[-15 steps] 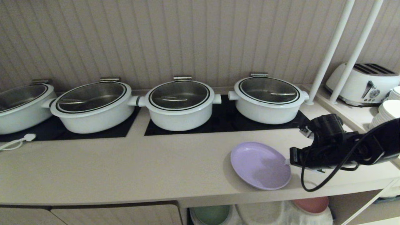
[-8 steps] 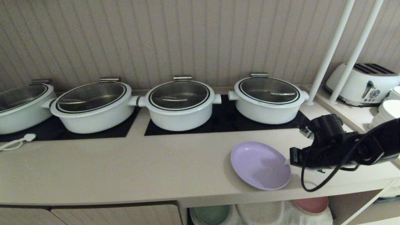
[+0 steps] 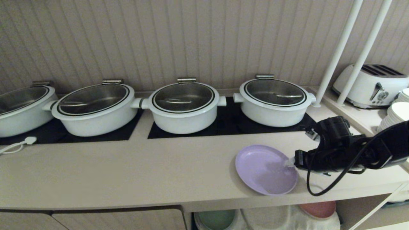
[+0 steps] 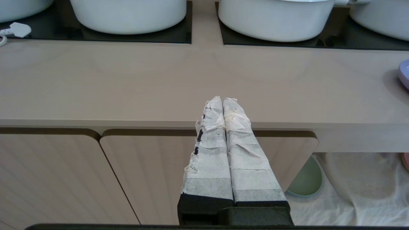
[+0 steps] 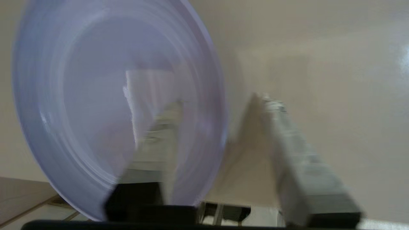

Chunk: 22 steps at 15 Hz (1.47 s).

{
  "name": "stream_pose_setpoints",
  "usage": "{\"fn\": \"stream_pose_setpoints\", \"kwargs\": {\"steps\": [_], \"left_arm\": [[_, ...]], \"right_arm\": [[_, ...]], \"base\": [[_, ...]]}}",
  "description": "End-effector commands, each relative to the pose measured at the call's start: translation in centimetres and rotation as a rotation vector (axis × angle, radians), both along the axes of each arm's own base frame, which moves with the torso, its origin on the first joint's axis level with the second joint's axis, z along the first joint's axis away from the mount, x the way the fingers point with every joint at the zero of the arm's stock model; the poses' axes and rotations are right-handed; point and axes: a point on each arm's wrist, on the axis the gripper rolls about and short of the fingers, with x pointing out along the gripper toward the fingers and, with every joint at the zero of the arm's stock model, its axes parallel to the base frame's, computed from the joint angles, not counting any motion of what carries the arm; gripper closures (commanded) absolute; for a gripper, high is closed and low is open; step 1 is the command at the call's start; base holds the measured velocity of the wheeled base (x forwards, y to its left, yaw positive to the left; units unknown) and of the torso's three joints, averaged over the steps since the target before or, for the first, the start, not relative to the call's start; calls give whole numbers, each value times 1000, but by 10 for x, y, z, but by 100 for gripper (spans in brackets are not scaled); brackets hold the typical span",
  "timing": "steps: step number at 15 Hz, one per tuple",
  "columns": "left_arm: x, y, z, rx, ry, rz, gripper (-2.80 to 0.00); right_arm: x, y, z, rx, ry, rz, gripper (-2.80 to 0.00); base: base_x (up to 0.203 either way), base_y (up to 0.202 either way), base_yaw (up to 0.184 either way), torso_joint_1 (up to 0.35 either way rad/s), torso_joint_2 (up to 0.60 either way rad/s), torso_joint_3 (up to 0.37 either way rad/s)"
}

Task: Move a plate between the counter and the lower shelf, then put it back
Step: Put the plate

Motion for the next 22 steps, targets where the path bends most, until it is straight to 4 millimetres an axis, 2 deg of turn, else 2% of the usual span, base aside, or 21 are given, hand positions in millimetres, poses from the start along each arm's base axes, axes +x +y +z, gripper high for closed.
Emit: {"fn": "stream_pose_setpoints", "kwargs": {"steps": [1,10,18,22], "left_arm": [[0,0,0,-1,-1,1,0],[0,0,0,-1,-3,1,0],[0,0,0,-1,-3,1,0],[0,0,0,-1,-6,1,0]], "right_arm": [[0,2,0,4,-8,4,-280],[-8,0,12,-19,-33,-11,-280],[-26,-2,40,-18,-116,-20,-280],[-39,-4,47,-15,-139,-21,-280]], "base": [[0,0,0,0,0,0],[0,0,0,0,0,0],[0,0,0,0,0,0],[0,0,0,0,0,0]]}}
